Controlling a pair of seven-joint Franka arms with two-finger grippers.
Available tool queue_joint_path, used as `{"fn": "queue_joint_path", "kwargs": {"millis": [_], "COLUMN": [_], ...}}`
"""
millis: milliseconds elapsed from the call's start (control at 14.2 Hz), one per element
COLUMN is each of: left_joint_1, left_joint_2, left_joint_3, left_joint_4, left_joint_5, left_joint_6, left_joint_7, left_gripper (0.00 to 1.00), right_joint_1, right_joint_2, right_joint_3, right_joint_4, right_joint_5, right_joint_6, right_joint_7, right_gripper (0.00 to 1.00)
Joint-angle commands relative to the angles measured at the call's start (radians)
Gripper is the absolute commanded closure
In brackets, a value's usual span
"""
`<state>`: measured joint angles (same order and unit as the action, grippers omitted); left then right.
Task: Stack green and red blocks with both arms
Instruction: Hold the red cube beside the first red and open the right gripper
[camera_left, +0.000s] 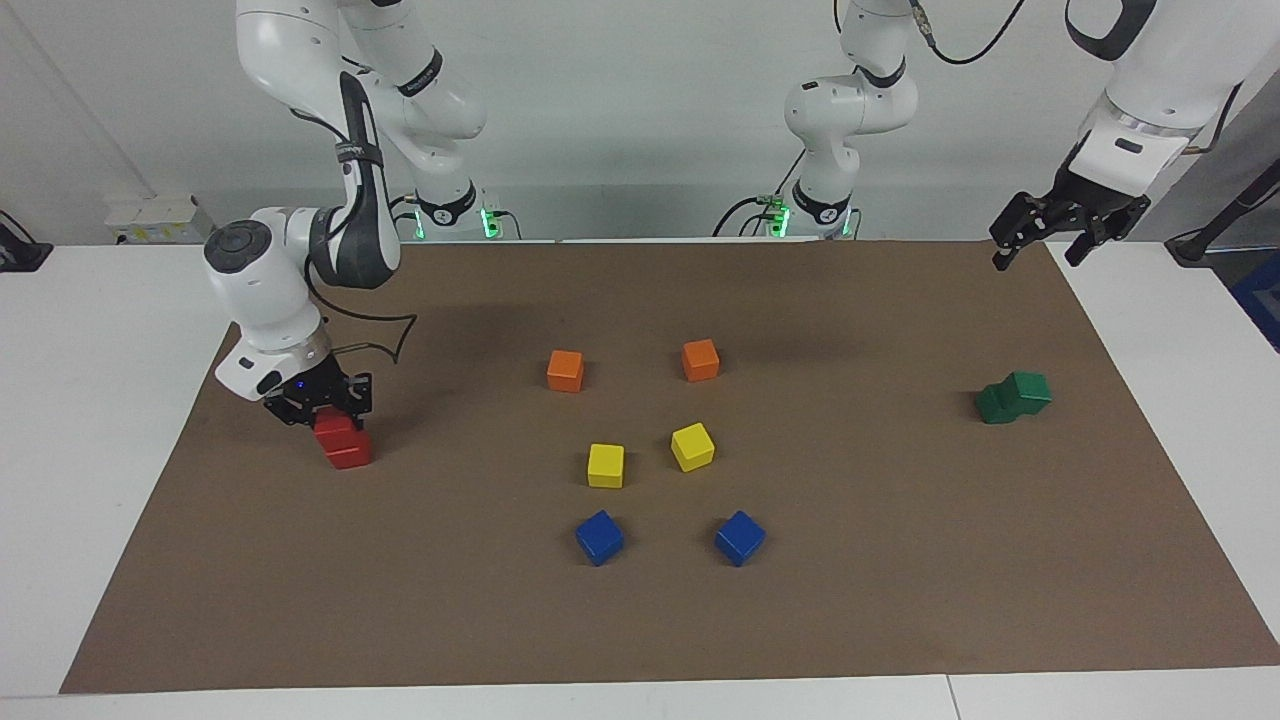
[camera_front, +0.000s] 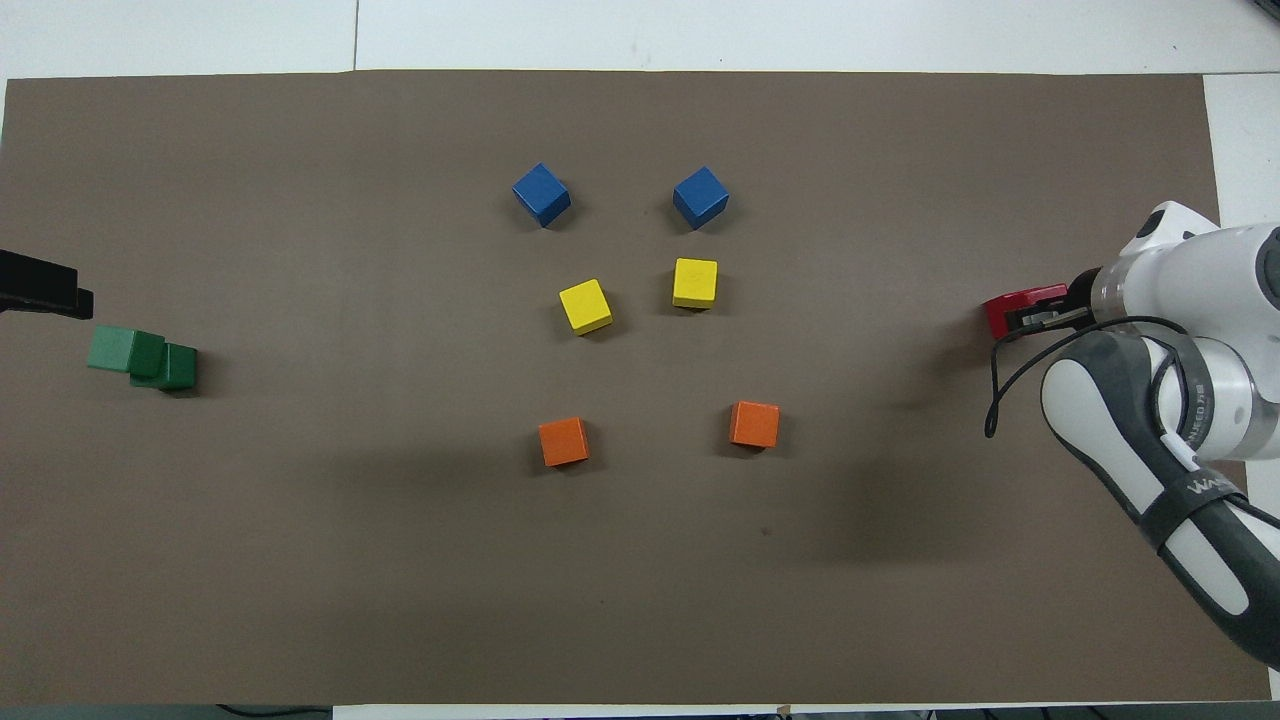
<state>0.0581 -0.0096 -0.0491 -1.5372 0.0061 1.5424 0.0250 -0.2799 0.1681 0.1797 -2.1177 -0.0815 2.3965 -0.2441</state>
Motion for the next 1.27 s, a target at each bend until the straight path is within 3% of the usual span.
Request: {"fn": "queue_joint_path", "kwargs": {"millis": [0,494,705,917,1199], "left_joint_1": [-0.012,-0.007,-0.009,-0.012,-0.014], "left_joint_2": [-0.010,-0.018,-0.020,-0.020,-0.020], "left_joint_3": [0.017,0.015,0.015,0.015,0.015], "left_joint_4": [-0.007,-0.024,-0.024,-0.024,-0.023], "left_joint_5": [-0.030,-0.032,-0.032,-0.032,-0.032], "left_joint_6": [0.013,0.010,0.007,0.005,0.007], "left_joint_7": [-0.016,-0.014,-0.014,-0.013,-0.014], "left_gripper": [0.00,0.00,0.00,0.00,0.00], "right_joint_1": [-0.010,-0.016,-0.004,0.005,0.013], "right_joint_2": [-0.013,-0.006,-0.021,-0.117,-0.278], "right_joint_3": [0.006,0.006,0.014,0.056,0.064], "right_joint_4": [-0.013,0.036,0.151,0.225,0.278], "right_joint_5": [0.020,0.020,0.023,0.093,0.114], "right_joint_6": [0.023,-0.020,-0.216,-0.388,-0.593], "right_joint_7": [-0.024,-0.028,0.030,0.136,0.147], "right_gripper": [0.00,0.00,0.00,0.00,0.00]}}
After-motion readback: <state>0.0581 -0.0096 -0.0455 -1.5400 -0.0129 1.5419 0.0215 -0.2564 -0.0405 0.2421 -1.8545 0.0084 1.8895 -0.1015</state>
